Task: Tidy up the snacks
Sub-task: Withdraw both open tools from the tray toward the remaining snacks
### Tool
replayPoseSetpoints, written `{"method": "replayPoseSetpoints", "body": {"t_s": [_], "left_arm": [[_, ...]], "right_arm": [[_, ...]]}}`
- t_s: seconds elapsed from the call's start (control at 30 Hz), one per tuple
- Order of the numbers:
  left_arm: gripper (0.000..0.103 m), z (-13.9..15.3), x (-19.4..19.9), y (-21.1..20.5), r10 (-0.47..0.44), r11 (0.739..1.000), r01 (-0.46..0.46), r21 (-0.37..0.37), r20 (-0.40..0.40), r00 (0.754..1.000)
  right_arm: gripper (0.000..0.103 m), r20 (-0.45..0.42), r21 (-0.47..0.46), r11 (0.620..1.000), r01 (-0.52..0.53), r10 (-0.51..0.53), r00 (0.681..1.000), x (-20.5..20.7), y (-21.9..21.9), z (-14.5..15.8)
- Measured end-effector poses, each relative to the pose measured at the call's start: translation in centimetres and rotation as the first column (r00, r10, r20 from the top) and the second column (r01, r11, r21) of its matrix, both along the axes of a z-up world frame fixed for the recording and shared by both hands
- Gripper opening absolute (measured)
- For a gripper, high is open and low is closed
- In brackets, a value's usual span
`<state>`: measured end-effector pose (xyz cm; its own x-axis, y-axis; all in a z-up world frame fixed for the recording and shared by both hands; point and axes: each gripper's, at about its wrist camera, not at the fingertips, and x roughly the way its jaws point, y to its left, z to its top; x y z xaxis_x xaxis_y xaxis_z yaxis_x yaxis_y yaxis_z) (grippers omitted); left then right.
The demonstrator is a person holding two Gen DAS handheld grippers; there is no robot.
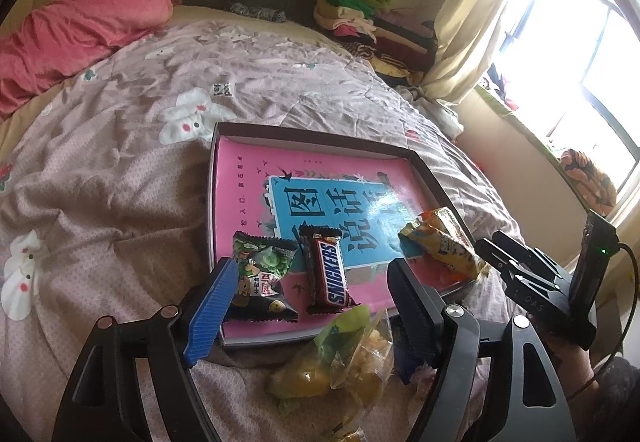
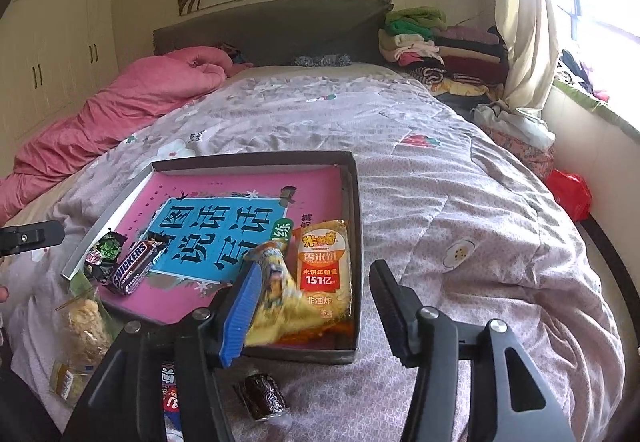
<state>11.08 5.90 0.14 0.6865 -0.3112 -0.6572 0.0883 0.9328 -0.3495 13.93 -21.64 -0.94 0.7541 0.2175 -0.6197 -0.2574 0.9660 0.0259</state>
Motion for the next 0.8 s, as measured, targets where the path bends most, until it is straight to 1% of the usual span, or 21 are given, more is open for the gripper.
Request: {"method": "replayPoseSetpoints", "body": {"t_s": [0.23,0.3,0.5,0.8], "left_arm": [[0.079,0.3,-0.4,-0.1,-0.009,1.000,0.009,-0.002,-0.004,1.000],[0.079,0.5,-0.6,-0.1,-0.012,1.000,0.012,-0.008,-0.003,1.000],[0.079,0.8,-1.6,0.4,-0.011,1.000,0.011,0.011,-0.005,1.000],[0.079,1.1,-2.6,0.6,-0.009,0.999,0.009,0.033,-0.007,1.000]], "right_arm": [[0.058,0.028,0.017,1.000,-0.010,0.009,1.000,-0.5,0.0,0.8],[0.061,0.034,0.024,1.000,-0.012,0.012,0.999,-0.7,0.1,1.0],[0.064,0.027,0.056,0.998,-0.035,0.033,0.999,-1.2,0.6,1.3],[0.065,0.035,0.062,0.995,-0.077,0.075,0.997,-2.5,1.7,1.8]]}}
